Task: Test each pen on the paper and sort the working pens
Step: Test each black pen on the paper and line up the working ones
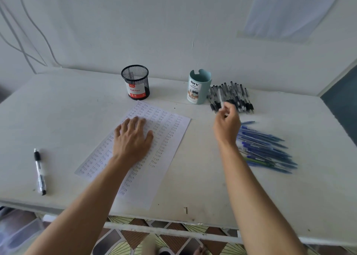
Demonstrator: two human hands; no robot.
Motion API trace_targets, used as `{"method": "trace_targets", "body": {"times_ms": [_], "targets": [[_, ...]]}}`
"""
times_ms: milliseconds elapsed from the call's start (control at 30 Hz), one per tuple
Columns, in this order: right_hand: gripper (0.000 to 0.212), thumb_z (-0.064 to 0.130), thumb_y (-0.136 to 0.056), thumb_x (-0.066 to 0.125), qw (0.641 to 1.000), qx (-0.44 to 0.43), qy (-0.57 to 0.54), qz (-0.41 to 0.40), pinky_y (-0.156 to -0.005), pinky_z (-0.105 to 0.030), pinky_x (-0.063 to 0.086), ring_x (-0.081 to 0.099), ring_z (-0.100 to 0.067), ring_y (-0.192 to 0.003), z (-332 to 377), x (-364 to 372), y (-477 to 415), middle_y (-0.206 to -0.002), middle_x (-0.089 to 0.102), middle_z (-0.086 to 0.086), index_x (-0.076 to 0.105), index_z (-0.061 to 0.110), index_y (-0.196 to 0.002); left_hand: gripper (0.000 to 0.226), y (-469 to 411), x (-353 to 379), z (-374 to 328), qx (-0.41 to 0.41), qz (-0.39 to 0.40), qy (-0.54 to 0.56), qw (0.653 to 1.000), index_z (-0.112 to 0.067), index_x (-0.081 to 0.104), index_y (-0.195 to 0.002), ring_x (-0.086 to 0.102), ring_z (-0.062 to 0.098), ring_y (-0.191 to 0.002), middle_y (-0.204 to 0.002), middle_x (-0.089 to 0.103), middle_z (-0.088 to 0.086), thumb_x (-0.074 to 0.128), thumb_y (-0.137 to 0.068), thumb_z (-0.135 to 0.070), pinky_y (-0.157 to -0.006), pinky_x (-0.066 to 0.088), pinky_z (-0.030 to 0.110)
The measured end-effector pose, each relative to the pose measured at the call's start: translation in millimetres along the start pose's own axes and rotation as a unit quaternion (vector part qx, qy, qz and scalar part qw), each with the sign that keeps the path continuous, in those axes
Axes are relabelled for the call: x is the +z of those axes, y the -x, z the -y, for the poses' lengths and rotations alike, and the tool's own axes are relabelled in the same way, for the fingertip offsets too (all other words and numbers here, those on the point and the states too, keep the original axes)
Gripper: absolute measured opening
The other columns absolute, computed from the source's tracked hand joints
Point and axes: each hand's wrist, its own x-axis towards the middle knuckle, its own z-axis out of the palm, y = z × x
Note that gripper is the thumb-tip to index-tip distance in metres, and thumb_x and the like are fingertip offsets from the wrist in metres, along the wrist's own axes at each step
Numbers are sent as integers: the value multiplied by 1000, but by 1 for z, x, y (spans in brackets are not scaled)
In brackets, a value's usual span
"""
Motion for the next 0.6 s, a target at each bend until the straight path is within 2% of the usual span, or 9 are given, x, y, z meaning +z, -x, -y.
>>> {"method": "trace_targets", "body": {"times_ms": [67, 167, 267, 400, 600], "targets": [[45, -11, -89, 41, 999, 16, 37, 17, -96, -29, 44, 57, -28, -118, -5, 0, -22, -126, 60, -17, 56, -1, -130, 53, 0, 0, -1, 0, -1, -1, 1000, -23, 39, -145, 26, 24, -146, -155, 37, -1, 35, -99, -51, -120, 18, 45], [57, -15, -81, 39, 991, 5, 134, 20, -102, -42, 40, 51, -40, -123, -5, 2, -51, -129, 55, -25, 51, -4, -136, 54, -1, 0, -1, 1, 0, -4, 1000, -24, 39, -145, 25, 24, -146, -155, 36, -1, 34, -99, -51, -120, 17, 45], [58, -13, -84, 45, 972, 9, 230, 44, -106, -44, 35, 44, -41, -126, 1, 4, -72, -137, 50, -23, 47, 0, -140, 53, -2, 1, 0, 2, 2, -5, 1000, -24, 39, -144, 26, 24, -146, -154, 37, -2, 34, -99, -52, -120, 18, 46], [53, -11, -85, 49, 951, 8, 299, 83, -100, -45, 42, 43, -44, -127, 3, 10, -87, -138, 49, -22, 49, 3, -137, 53, -2, 1, 1, 4, 1, -7, 1000, -24, 39, -143, 27, 24, -145, -153, 38, -3, 33, -98, -52, -119, 19, 46], [59, -7, -86, 54, 936, 22, 330, 119, -104, -46, 43, 40, -42, -132, -4, 17, -90, -141, 48, -20, 46, 5, -142, 54, -2, 0, 0, 0, 6, -6, 1000, -24, 39, -145, 25, 24, -146, -155, 36, -2, 35, -99, -53, -120, 18, 47]]}}
